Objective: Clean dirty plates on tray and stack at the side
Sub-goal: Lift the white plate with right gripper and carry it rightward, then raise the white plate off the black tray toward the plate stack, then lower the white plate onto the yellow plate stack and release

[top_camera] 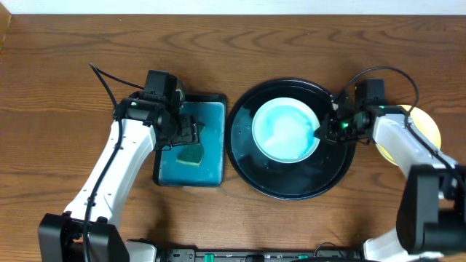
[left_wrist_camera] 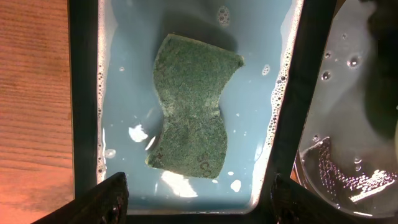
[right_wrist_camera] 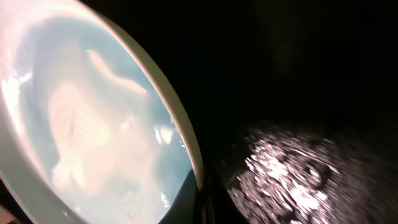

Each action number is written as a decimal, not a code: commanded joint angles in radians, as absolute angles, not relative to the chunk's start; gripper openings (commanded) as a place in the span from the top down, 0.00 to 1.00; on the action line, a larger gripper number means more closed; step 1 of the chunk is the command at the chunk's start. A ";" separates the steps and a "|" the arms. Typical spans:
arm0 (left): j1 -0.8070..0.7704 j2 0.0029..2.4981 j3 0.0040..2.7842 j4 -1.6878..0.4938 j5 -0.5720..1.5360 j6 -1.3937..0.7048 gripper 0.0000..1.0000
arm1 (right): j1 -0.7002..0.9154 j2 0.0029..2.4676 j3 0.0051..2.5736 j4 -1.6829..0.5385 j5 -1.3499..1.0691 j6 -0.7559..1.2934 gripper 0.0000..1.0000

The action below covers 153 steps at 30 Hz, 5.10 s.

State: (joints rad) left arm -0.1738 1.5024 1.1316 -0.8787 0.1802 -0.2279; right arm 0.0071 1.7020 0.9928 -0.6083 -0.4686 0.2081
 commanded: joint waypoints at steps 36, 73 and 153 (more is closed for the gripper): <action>-0.171 1.504 1.116 -0.882 0.174 -0.221 0.25 | 0.751 1.309 1.014 -0.634 0.916 -0.045 0.99; -0.171 1.504 1.116 -0.882 0.174 -0.221 0.25 | 0.808 1.309 1.014 -0.427 1.077 -0.758 0.99; -0.171 1.504 1.116 -0.882 0.174 -0.221 0.25 | -0.662 1.525 0.958 -0.679 0.089 0.701 0.99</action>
